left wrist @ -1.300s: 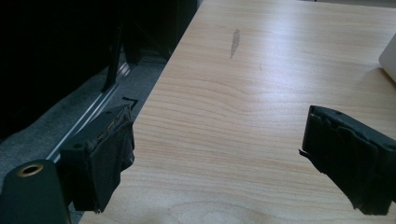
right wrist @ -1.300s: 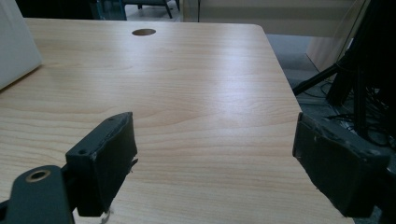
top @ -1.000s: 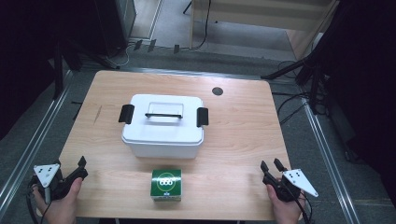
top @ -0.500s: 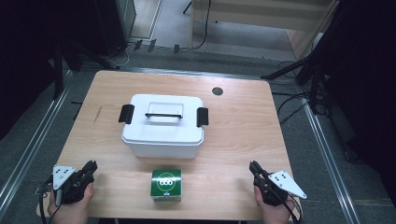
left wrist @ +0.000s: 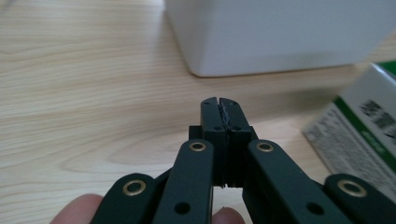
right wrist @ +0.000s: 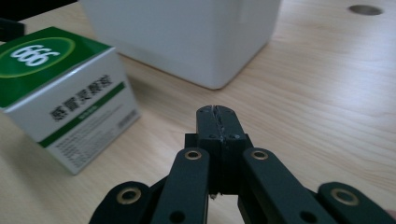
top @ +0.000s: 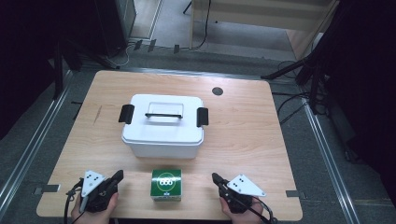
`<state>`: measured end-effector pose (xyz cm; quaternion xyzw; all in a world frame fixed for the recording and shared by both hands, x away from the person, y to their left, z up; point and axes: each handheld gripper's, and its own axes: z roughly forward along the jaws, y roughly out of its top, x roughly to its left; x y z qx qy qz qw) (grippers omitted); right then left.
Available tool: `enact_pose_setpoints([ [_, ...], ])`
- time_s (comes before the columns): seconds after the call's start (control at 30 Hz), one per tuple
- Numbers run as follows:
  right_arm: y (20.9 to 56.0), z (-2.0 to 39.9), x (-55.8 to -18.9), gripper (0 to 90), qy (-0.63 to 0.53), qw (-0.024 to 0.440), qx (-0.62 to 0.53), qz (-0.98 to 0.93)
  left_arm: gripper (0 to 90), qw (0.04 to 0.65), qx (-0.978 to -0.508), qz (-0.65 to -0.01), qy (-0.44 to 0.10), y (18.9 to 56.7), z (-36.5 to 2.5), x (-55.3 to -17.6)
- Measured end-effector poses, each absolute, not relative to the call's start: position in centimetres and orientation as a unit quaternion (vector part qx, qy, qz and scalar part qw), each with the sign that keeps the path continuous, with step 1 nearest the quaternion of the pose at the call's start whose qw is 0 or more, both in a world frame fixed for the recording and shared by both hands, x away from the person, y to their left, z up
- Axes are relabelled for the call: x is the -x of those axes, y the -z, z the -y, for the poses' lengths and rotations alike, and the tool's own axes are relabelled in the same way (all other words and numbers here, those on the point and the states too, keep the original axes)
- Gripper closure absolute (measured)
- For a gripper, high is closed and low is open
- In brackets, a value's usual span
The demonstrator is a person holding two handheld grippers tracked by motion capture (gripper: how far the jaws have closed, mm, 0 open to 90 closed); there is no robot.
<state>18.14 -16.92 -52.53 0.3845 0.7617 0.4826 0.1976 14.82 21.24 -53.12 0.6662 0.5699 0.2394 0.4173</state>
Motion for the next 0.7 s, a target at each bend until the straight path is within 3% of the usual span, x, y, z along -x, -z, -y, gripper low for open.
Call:
enact_pose_setpoints([
  [0.7, 53.0, 11.8, -17.3, 90.0, -0.499, 0.145, -0.348, -0.780, 90.0, 0.427, -0.722, -0.514, -0.178, 53.3, -16.6, -14.3],
])
